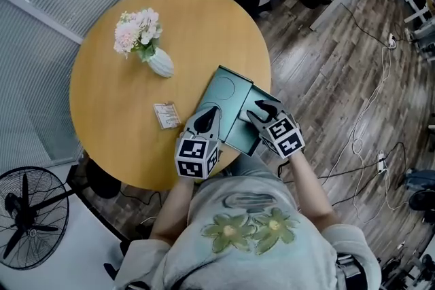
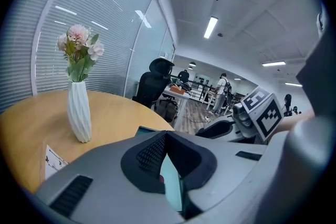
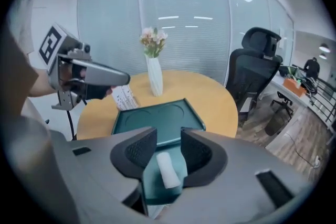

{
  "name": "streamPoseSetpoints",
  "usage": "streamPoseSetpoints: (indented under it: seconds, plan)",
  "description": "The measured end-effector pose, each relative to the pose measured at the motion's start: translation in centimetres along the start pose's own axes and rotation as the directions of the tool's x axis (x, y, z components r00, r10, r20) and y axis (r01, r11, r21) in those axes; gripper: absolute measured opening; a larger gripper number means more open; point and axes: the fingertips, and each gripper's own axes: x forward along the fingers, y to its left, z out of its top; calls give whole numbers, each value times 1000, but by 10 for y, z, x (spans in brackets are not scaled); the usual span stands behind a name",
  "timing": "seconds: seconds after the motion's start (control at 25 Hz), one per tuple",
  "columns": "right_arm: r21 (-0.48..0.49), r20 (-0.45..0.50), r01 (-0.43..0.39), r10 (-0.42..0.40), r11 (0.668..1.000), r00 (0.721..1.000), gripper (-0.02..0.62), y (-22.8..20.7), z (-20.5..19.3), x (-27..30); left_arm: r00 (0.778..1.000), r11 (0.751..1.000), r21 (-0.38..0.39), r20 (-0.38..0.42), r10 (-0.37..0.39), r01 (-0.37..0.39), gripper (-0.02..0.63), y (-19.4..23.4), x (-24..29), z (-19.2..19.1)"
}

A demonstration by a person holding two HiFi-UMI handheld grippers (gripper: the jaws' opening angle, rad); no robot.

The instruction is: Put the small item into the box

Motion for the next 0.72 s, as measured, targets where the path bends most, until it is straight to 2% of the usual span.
streamPoseSetpoints:
  seconds: [0.04, 0.16, 0.2, 0.36, 0.72]
  plan:
    - [4, 41, 11, -11, 1000, 999, 139, -1, 8, -8, 1000, 1000, 2, 3, -1, 1, 2, -1, -1, 2]
    - [33, 172, 22, -27, 999, 985, 19, -2, 29, -31, 1000, 1000, 19, 12, -6, 6, 2, -5, -4, 7]
    - [46, 210, 19, -28, 999, 977, 8, -2, 34, -37, 1000, 1000, 30, 15, -7, 7, 2, -7, -5, 9]
    - [82, 296, 21, -44, 996, 954, 6, 0, 47, -56, 1000, 998, 61, 27, -15, 13, 2, -14, -9, 15]
    - [112, 406, 42, -84, 993, 910, 3, 10, 66, -94, 997, 996, 81, 67, -47, 42, 2, -37, -23, 32]
